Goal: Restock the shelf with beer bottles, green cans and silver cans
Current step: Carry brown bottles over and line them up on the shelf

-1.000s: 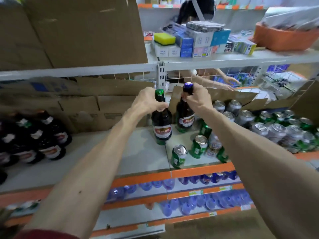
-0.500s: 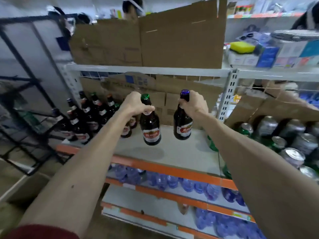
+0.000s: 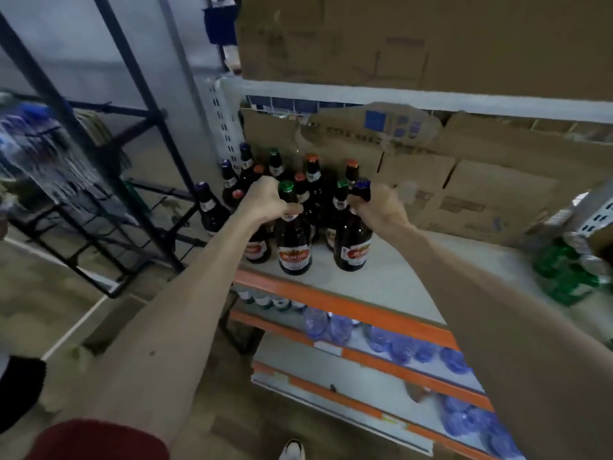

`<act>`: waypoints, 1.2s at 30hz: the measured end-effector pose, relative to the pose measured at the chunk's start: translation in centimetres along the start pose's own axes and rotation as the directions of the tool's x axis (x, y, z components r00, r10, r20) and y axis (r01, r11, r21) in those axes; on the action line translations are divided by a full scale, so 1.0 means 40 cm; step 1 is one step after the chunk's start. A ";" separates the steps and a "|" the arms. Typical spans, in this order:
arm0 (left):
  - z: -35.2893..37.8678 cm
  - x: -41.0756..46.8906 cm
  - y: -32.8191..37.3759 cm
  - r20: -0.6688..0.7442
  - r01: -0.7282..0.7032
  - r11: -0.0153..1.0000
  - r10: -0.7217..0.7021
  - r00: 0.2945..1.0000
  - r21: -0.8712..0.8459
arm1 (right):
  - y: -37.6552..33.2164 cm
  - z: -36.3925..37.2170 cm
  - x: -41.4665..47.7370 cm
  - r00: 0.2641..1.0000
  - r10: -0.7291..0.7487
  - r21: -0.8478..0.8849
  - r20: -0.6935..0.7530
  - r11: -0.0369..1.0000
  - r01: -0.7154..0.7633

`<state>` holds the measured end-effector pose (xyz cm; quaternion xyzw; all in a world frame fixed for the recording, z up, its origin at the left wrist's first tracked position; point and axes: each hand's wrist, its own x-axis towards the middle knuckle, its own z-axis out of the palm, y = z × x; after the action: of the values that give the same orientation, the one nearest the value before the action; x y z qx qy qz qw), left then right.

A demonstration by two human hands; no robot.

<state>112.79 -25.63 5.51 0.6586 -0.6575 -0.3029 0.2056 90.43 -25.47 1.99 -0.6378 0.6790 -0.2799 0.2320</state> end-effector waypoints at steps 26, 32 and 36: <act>-0.009 0.195 -0.169 0.224 -0.261 0.963 0.271 0.936 -0.071 | -0.078 0.192 0.040 0.966 0.209 0.001 -0.153 0.978 -0.211; 0.003 0.234 -0.178 0.276 -0.285 0.954 0.301 0.913 -0.096 | -0.076 0.227 0.028 0.947 0.254 -0.001 -0.198 0.966 -0.260; 0.021 0.247 -0.194 0.282 -0.297 0.952 0.305 0.910 -0.073 | -0.071 0.248 0.023 0.928 0.298 -0.009 -0.223 0.951 -0.308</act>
<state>117.51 -34.93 -1.58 0.4948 -0.7696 -0.3702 0.1603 99.11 -27.29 -3.34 -0.4954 0.7967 -0.2943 0.1822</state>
